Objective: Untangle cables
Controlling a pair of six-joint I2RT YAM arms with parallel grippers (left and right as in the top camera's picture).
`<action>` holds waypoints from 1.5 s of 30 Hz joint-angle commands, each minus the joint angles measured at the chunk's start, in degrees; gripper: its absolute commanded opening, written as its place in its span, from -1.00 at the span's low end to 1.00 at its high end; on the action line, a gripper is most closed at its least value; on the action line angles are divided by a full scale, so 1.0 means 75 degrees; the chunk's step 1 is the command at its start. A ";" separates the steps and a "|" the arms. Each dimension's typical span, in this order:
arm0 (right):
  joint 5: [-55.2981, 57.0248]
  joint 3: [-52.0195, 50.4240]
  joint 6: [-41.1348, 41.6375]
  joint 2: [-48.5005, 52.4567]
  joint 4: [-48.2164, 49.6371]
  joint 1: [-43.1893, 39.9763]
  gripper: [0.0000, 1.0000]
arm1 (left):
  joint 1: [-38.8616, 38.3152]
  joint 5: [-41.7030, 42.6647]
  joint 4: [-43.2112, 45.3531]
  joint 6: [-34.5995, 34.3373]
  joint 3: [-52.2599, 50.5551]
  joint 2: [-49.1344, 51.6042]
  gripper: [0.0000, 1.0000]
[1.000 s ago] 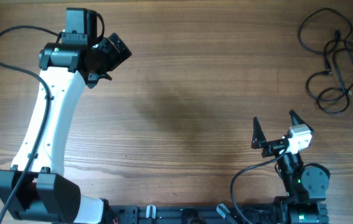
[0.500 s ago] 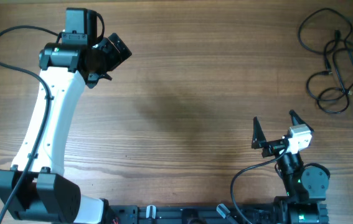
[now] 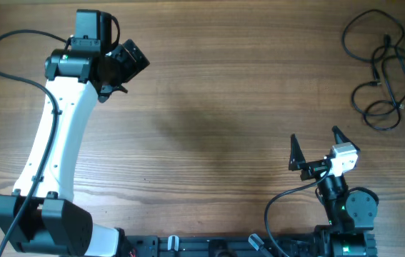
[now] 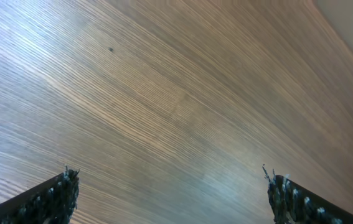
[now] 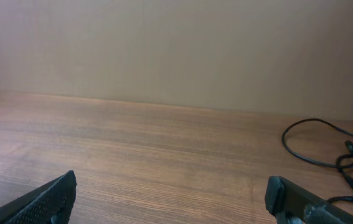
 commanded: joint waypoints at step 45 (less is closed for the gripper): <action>0.0102 -0.0017 -0.0073 -0.0111 0.0038 -0.0017 0.99 | 0.0478 0.0755 0.7793 0.5677 -1.0561 -1.1019 1.00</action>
